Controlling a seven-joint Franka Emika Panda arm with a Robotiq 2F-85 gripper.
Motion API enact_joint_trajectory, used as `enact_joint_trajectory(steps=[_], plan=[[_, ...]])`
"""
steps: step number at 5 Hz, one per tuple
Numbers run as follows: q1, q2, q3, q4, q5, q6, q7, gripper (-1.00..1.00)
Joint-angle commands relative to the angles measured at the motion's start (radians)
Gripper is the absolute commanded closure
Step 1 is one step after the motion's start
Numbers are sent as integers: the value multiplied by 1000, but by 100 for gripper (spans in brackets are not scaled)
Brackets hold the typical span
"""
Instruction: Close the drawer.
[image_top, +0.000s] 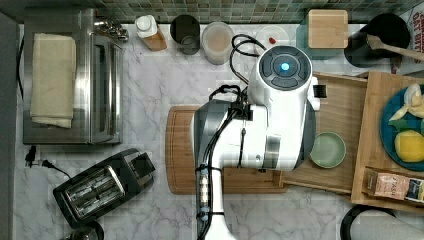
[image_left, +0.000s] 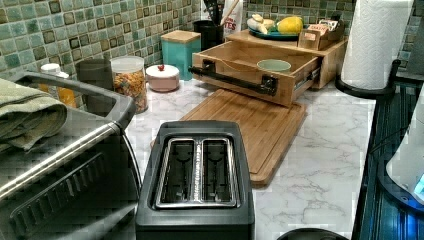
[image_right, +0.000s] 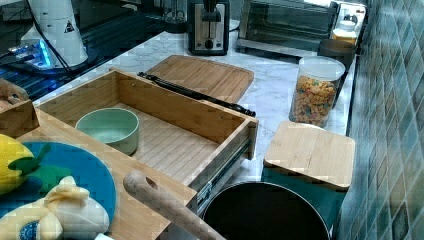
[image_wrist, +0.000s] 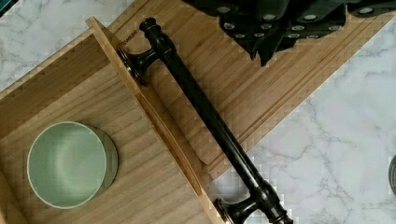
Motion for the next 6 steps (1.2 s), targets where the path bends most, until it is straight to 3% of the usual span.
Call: enact_joint_trajectory(steps=[1, 2, 3, 6], plan=[[0, 0, -1, -2, -4, 0, 0, 100], [-1, 3, 4, -49, -26, 69, -133, 100], [14, 33, 20, -13, -29, 12, -223, 100], [57, -5, 60, -172, 21, 236, -159, 100]])
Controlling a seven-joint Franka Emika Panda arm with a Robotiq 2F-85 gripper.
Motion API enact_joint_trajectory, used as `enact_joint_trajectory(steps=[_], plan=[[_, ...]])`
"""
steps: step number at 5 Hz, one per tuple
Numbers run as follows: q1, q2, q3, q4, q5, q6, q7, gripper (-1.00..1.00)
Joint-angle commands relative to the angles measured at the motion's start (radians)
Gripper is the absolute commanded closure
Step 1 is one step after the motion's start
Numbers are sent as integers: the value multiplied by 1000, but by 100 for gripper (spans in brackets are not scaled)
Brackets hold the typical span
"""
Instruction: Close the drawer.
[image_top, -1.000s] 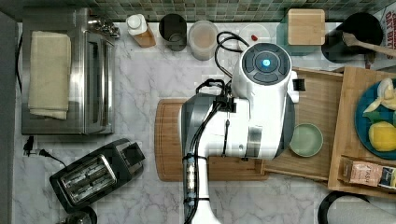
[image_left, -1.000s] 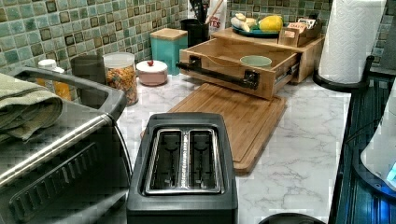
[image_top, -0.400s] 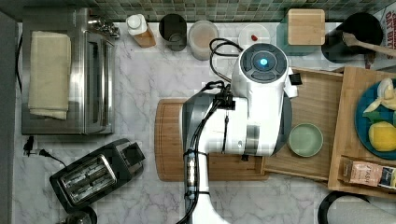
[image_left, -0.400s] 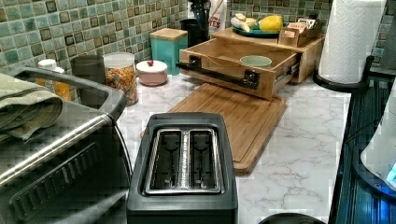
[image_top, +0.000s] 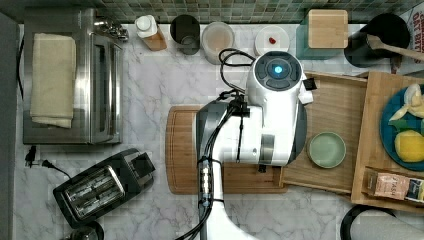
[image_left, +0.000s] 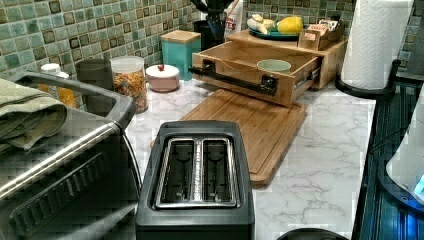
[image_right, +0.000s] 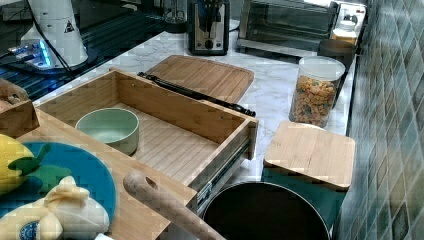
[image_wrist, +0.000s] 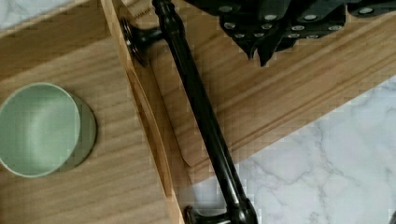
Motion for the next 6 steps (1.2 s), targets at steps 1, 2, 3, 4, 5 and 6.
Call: enact_joint_trajectory(steps=[1, 2, 3, 4, 5, 6], plan=[[65, -7, 70, -122, -4, 233, 94, 100], [71, 61, 66, -93, -26, 242, 86, 100], [53, 141, 63, -47, -49, 217, 13, 100], [63, 173, 62, -50, -107, 241, 1, 100], [78, 175, 55, -96, -193, 305, 15, 100], [74, 161, 46, -138, -251, 377, 4, 100]])
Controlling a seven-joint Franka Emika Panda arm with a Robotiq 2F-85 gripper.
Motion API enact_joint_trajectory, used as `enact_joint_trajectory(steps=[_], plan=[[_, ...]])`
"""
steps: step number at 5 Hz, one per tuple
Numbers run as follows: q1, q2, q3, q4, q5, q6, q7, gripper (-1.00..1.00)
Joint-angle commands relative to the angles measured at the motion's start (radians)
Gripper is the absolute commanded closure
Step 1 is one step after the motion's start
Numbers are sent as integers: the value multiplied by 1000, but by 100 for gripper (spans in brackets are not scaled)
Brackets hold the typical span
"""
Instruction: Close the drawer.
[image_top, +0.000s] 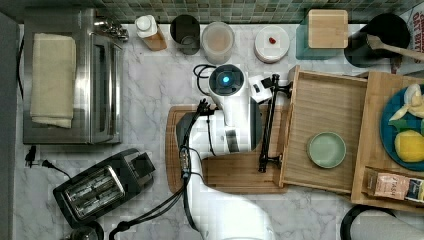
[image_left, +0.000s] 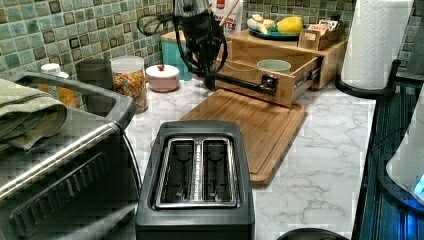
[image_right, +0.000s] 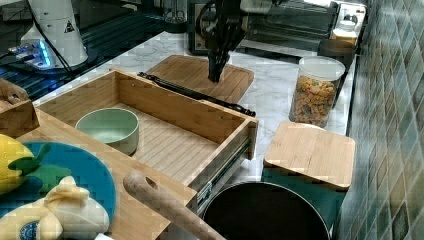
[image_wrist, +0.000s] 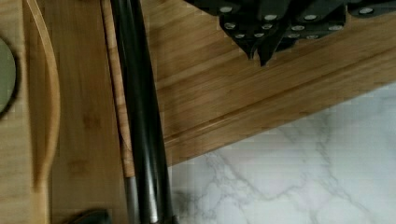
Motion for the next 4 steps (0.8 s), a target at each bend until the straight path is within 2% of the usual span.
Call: enact_joint_trajectory(steps=[1, 2, 3, 4], plan=[[11, -37, -14, -36, -111, 119, -75, 100], [-20, -28, -2, 16, -101, 30, -126, 100], [-43, -22, -12, 18, -85, 48, -164, 100], [-59, -38, -36, -8, -110, 100, -175, 100]])
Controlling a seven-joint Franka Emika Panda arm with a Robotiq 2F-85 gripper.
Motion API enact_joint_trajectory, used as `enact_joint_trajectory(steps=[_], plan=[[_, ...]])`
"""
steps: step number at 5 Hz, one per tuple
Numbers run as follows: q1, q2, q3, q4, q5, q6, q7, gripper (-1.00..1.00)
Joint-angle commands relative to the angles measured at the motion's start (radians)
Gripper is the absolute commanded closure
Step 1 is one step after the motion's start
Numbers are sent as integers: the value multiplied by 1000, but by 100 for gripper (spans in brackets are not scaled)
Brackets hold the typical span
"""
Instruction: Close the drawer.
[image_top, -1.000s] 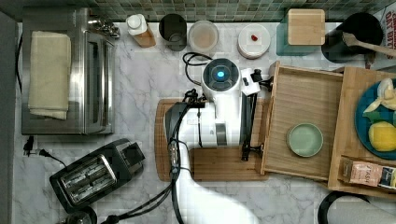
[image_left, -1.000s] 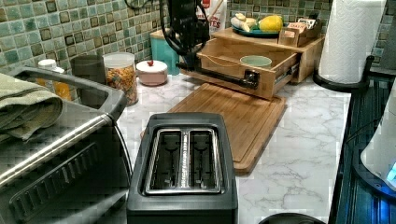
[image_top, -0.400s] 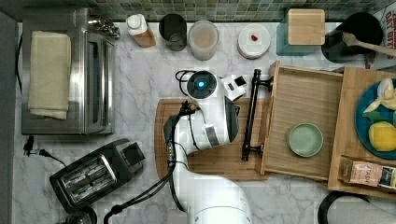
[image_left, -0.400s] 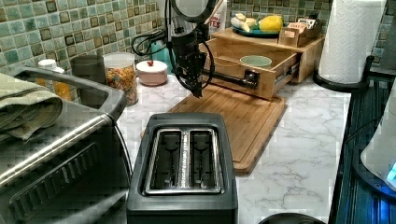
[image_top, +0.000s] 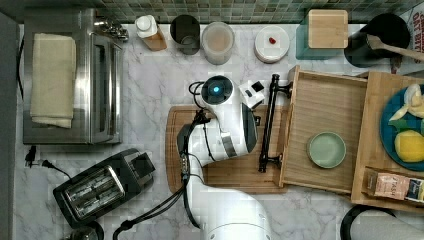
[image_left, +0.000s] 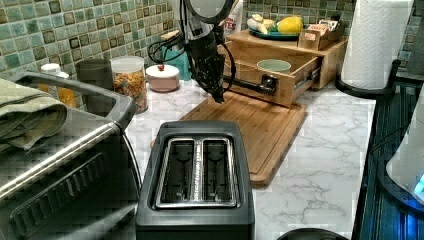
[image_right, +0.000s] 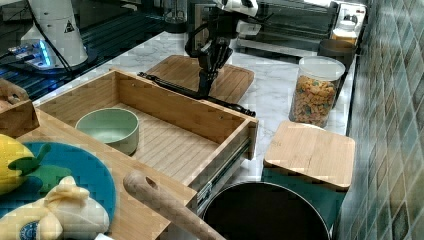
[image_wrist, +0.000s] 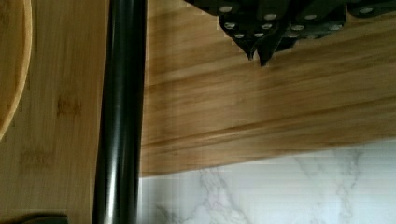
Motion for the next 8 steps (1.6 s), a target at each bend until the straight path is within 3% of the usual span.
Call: enact_joint_trajectory(steps=[1, 3, 4, 6, 7, 8], plan=[[-94, -71, -49, 81, 18, -2, -137, 100], [-135, -82, -137, 130, 56, -33, -288, 100], [-186, -104, -148, 123, 64, -17, -341, 100], [-319, -117, -205, 54, 84, 195, -578, 100], [-338, -106, -260, 101, 71, 144, -677, 100], [-398, -74, -270, 164, 80, 114, -743, 100]])
